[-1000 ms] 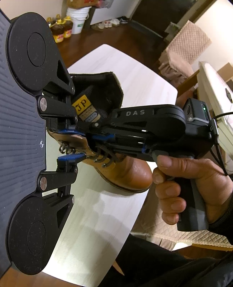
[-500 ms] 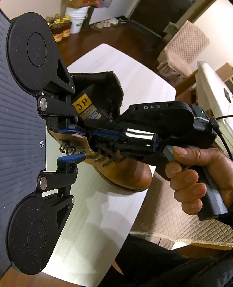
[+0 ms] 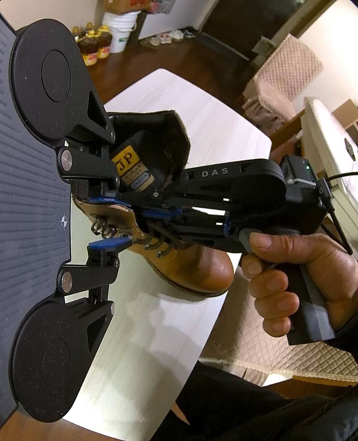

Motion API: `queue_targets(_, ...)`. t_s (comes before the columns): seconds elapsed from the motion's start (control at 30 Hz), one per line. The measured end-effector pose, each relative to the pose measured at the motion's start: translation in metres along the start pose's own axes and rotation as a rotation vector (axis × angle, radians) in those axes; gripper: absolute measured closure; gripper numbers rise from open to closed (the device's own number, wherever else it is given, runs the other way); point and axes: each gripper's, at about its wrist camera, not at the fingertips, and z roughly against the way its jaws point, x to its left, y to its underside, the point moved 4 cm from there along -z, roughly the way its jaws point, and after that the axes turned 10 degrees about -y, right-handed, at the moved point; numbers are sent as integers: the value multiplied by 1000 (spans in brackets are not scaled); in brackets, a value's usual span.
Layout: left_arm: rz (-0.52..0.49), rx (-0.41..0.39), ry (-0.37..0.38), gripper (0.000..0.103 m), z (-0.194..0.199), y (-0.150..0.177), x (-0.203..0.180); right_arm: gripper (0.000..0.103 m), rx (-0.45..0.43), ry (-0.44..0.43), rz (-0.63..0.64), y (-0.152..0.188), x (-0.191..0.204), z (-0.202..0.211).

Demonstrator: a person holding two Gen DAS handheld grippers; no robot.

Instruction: Lace up shoes with both hands

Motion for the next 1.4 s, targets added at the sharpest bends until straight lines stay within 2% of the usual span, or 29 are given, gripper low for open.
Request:
queue_targets(0.13,1,0,-2,77,0,-1,-1,98,-9,-12,-18,0,-6,-1)
queue_targets(0.37,0,4,2,77,0,0,-2,98,-29,-67,-128,-1,-23,1)
queue_targets(0.8,3,5,-4,77,0,1,-2,98,-94,-70,-178,1,-28,11)
queue_targets(0.9,3,5,-3,77,0,1,-2,98,-70,-48,-141,2,-25,16)
queue_targets(0.97,3,4,-4,76,0,1,-2,98,-55,-29,-127,-1,-9,26)
queue_targets(1.03,4,4,-5,76,0,0,-2,98,-26,31,-37,-3,5,26)
queue_targets(1.13,2,5,-6,76,-1,1,-2,96,5,76,55,0,15,22)
queue_targets(1.4,32,2,-23,75,1,1,-1,95,67,78,110,5,19,19)
